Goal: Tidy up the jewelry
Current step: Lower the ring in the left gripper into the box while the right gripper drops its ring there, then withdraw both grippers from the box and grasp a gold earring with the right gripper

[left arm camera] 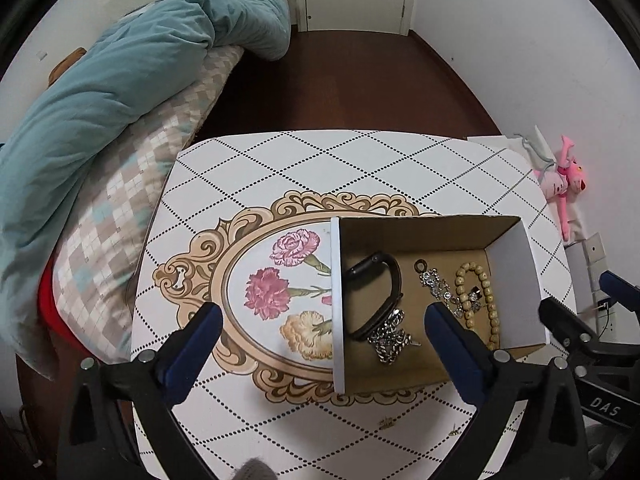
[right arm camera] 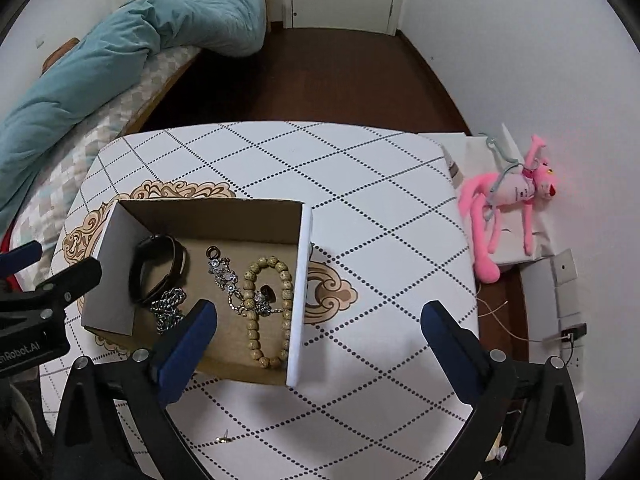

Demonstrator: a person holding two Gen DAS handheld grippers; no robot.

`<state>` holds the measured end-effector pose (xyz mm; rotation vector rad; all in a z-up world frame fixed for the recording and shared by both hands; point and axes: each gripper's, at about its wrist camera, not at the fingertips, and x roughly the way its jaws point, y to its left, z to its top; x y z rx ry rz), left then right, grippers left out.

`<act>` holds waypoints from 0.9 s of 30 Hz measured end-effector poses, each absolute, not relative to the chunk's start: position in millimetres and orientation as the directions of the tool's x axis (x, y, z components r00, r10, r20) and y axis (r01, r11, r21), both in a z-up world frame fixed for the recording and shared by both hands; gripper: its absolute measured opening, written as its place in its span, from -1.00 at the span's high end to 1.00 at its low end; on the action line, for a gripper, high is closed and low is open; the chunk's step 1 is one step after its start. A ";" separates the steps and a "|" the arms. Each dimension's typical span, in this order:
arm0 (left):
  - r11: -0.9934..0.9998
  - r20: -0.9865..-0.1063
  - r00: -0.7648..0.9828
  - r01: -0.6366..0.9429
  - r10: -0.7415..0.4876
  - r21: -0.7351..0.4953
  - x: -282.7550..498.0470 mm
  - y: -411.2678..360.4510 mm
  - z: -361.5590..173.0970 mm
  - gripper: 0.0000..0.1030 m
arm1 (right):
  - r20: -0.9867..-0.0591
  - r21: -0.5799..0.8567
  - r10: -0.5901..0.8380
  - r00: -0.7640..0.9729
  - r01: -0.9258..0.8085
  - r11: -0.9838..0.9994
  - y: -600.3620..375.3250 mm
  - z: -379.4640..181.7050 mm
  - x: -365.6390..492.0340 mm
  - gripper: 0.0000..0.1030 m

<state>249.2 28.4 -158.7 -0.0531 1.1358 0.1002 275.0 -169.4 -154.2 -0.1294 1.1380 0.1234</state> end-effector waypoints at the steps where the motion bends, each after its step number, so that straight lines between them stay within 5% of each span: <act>1: 0.994 -0.907 0.418 -0.109 0.053 0.008 247.7 28.3 -157.3 -1.00 | -0.906 -0.039 0.033 0.421 -0.161 0.986 -170.0 -150.4 273.2 -1.00; 13: 0.992 -0.887 0.456 -0.125 0.075 0.019 208.4 25.4 -136.2 -1.00 | -0.877 -0.021 0.059 0.477 -0.160 0.987 -167.9 -119.5 228.7 -1.00; 27: 0.981 -0.940 0.306 -0.159 0.153 0.108 144.2 41.1 -226.1 -1.00 | -0.937 0.052 0.111 0.330 -0.181 0.982 -152.9 -206.7 163.8 -0.98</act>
